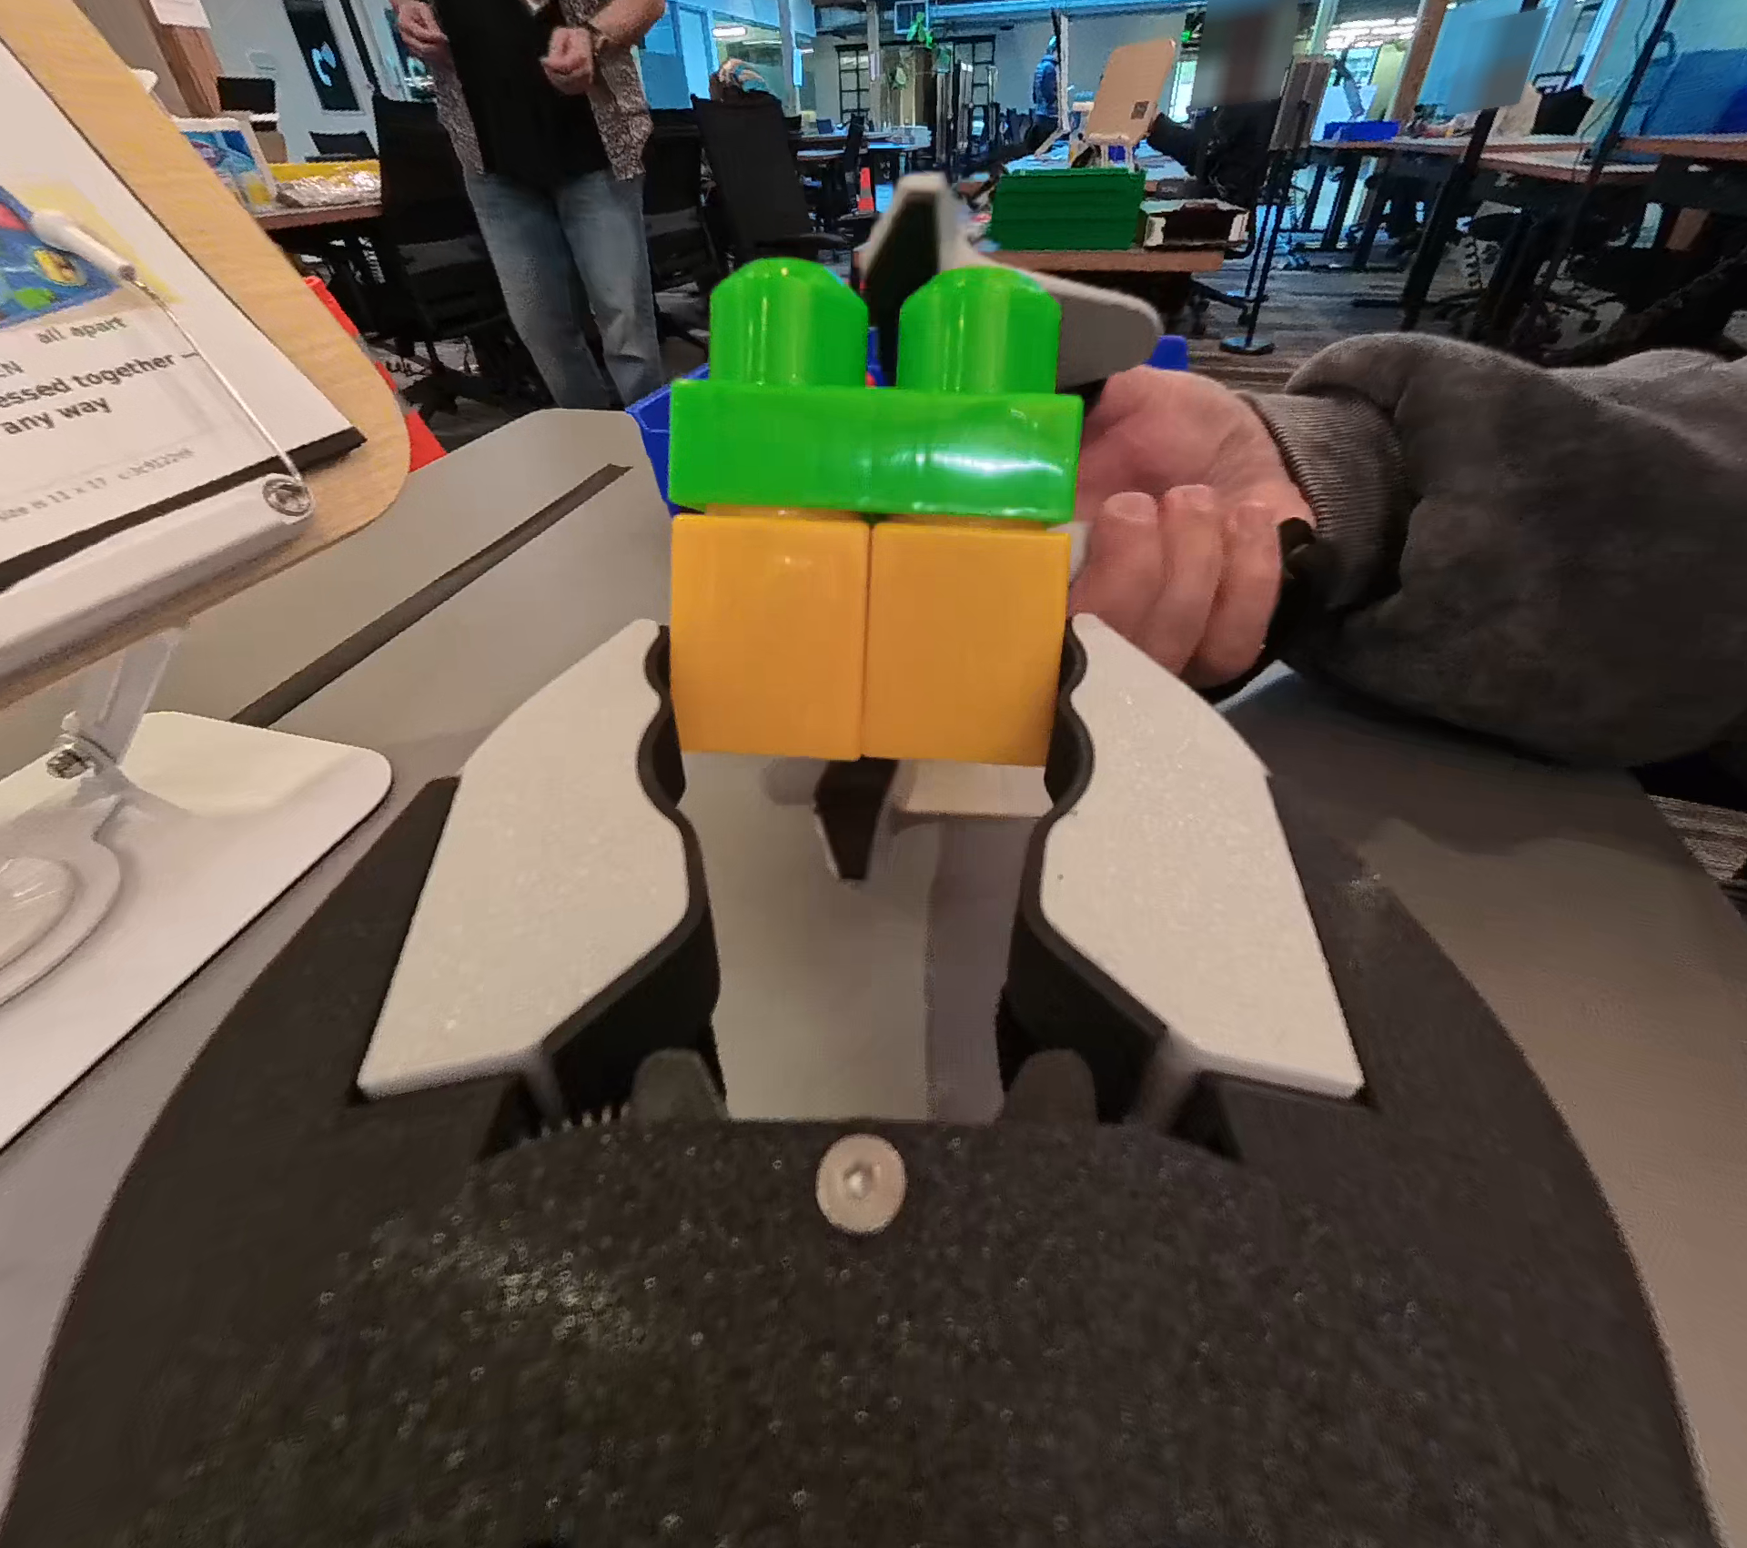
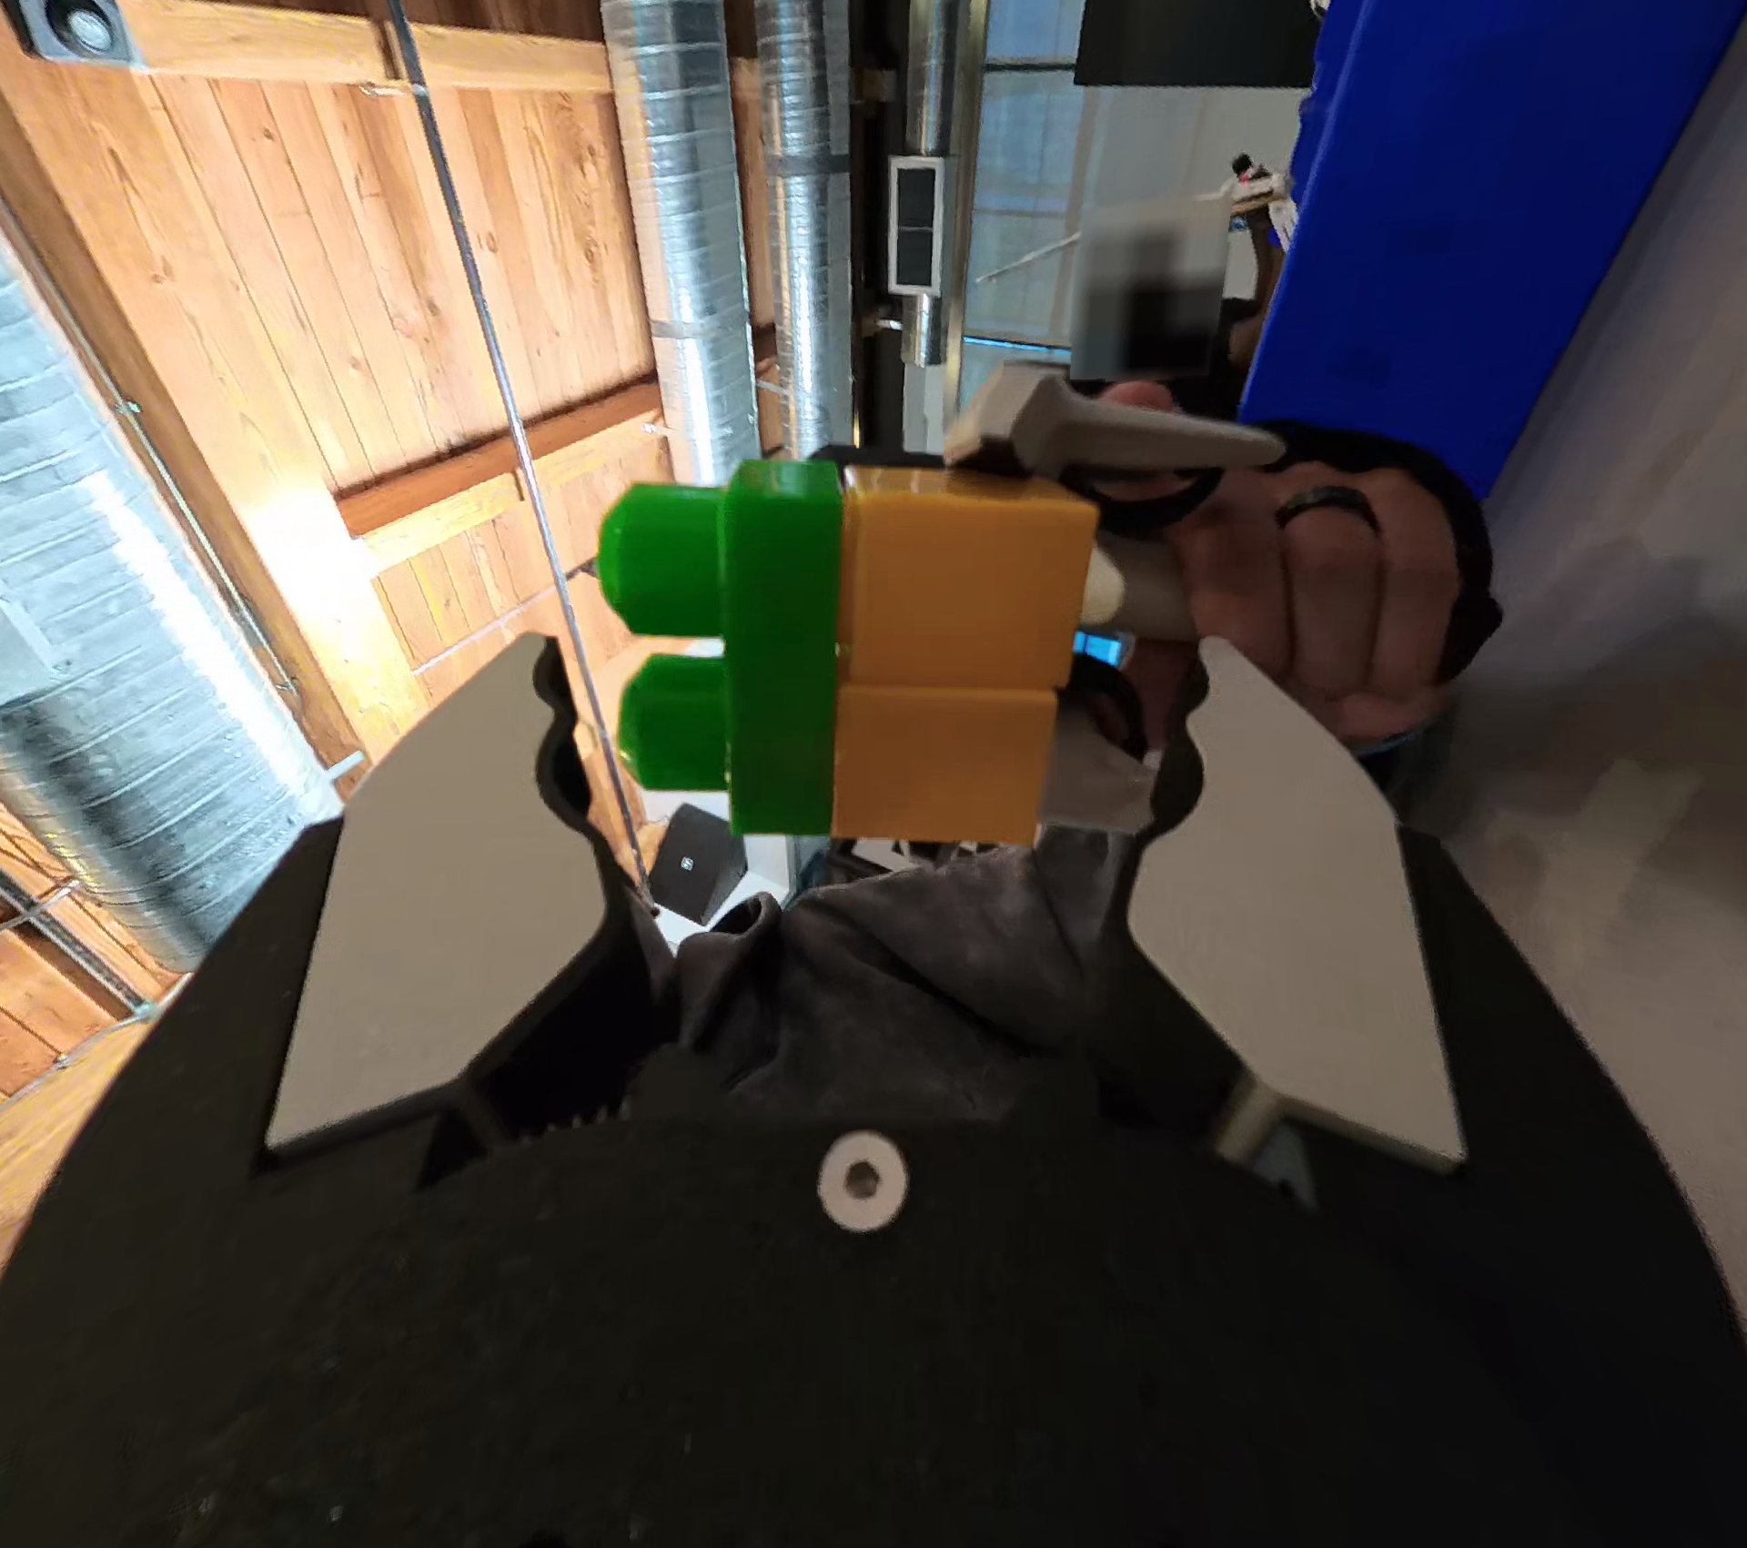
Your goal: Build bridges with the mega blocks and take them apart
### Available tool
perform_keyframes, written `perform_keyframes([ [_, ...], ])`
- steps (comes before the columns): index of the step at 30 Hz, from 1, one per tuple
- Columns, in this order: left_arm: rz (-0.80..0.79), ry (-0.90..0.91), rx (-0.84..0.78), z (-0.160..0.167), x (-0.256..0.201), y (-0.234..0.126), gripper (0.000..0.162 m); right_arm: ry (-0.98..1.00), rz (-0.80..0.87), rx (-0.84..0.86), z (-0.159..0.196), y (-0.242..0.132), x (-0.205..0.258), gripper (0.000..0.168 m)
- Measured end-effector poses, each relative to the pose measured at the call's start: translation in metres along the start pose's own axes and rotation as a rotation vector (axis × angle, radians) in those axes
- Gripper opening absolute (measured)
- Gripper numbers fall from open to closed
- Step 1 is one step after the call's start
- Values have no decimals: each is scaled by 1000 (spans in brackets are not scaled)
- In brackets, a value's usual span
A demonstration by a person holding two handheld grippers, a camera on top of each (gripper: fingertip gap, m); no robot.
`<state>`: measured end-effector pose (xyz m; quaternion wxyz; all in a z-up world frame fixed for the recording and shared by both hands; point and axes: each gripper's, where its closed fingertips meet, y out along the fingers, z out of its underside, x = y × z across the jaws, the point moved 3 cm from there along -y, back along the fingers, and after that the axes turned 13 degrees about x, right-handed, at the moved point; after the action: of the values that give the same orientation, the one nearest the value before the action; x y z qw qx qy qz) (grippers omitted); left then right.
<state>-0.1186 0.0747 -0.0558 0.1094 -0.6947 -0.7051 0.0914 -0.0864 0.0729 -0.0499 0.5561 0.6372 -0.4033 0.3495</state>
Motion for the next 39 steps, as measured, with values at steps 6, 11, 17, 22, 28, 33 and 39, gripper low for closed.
perform_keyframes([
  [6, -17, 50, 31, 4, -5, 6, 75, -9, -11, 88, 0, 12, 3, 108],
  [11, -3, 40, 29, 5, -5, 7, 75, -10, -2, 105, 1, 11, 1, 101],
  [17, -23, 65, 43, 9, -7, 11, 75, -30, 30, 130, 3, 7, -2, 97],
  [22, -20, 60, 50, 10, -7, 11, 75, -18, 44, 126, 3, 8, -3, 97],
  [28, -23, 60, 52, 8, -8, 11, 75, 15, 30, 108, 2, 8, -1, 98],
  [33, -26, 88, 52, 7, -11, 10, 75, -15, 17, 93, 6, 9, 3, 103],
  [39, -65, 157, 85, 10, -16, 14, 75, 1, 67, 71, 7, -3, 0, 114],
])
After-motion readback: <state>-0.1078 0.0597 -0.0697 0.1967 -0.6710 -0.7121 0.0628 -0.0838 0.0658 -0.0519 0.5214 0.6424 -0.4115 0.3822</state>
